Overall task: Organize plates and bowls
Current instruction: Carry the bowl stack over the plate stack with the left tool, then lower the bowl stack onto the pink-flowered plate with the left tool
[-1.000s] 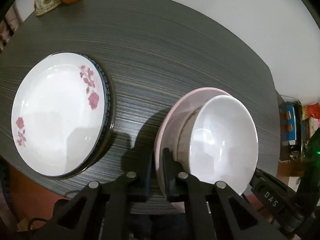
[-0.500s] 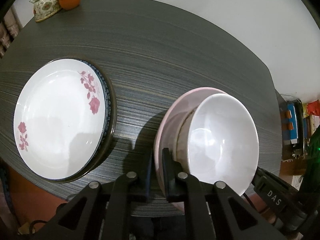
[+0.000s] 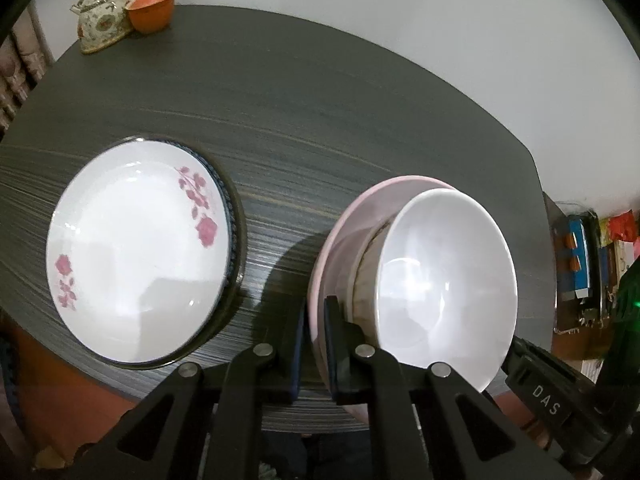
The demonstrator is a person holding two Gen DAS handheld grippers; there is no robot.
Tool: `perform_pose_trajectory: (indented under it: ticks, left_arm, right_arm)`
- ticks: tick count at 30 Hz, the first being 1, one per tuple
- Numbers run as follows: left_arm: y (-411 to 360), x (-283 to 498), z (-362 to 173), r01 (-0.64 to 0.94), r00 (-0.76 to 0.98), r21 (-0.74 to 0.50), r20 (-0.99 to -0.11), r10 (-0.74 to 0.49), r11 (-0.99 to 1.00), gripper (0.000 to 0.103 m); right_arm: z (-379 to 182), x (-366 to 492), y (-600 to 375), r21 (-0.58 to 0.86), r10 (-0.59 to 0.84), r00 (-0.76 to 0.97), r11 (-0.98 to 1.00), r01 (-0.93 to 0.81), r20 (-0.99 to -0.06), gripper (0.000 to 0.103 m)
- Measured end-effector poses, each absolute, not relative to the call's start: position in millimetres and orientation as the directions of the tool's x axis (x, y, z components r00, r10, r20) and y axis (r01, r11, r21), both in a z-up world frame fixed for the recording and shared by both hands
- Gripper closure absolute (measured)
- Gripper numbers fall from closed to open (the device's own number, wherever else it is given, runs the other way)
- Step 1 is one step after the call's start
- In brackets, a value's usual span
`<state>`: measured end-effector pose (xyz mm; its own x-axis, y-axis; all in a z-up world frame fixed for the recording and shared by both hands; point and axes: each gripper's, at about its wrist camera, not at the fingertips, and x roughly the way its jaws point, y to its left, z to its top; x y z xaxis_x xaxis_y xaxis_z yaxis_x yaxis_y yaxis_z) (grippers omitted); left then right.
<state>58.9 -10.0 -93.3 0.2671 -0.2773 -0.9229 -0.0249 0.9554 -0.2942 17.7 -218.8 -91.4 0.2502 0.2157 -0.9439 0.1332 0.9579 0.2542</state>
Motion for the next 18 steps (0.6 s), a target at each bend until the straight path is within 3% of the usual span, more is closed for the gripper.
perform_pose_trajectory:
  ticks: [18]
  left_arm:
    - [70.5,52.2,-45.8,-0.146,0.367,-0.248,-0.913,-0.180,0.958,0.096]
  right_arm:
    - [-48.4,46.7,-131.9,0.276,0.275,0.263,0.961,-0.036,-0.925,0.091]
